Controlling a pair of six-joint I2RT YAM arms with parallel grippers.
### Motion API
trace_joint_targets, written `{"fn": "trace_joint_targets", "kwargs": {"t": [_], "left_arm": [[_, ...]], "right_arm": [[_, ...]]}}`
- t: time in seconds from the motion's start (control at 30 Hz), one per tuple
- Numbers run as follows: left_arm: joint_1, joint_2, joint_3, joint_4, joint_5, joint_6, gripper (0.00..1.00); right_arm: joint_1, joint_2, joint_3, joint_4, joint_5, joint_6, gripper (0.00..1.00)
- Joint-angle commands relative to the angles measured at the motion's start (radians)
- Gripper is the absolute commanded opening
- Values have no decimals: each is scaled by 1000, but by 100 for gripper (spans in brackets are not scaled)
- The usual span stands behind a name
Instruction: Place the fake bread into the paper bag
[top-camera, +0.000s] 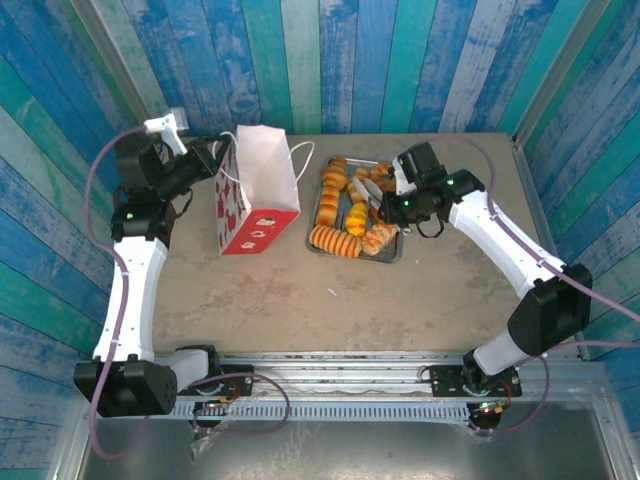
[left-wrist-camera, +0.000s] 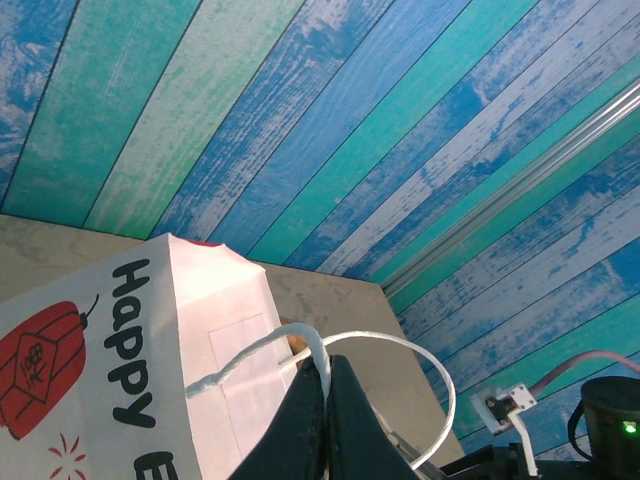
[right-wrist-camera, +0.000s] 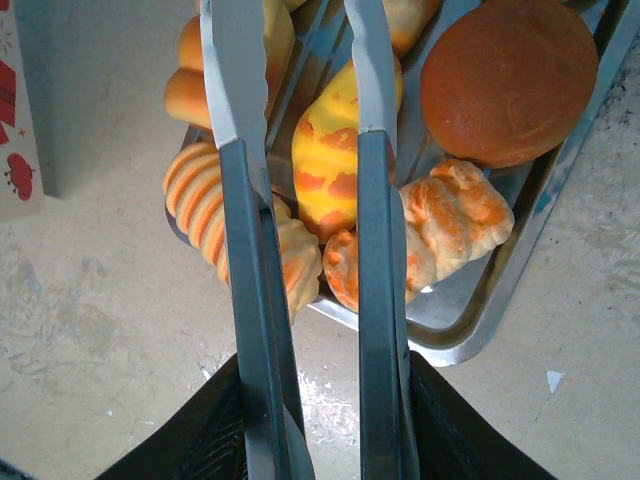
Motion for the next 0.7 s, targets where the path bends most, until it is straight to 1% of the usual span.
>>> {"fn": "trace_joint_targets", "kwargs": {"t": [0.0,0.2,0.33,0.4,0.57,0.63,0.67], "left_arm": [[2,17,-11,68,51,-47,0],[2,37,-59,147,94,-115,0],[3,91,-140,275,171,-220,0],[3,125,-149,271,182,-206,0],[3,114,-124,156,101,-98,0],[3,108,-103,102,71,-55,4],[3,104,-98,85,58,-38,9]], "right_arm": [[7,13,4,14,-4,5,39],[8,17,6,14,-4,5,39],[9,17,2,13,0,4,39],[9,14,-2,14,2,4,39],[8,10,-4,11,12,2,39],[9,13,0,10,12,2,39],[9,15,1,11,11,2,39]]}}
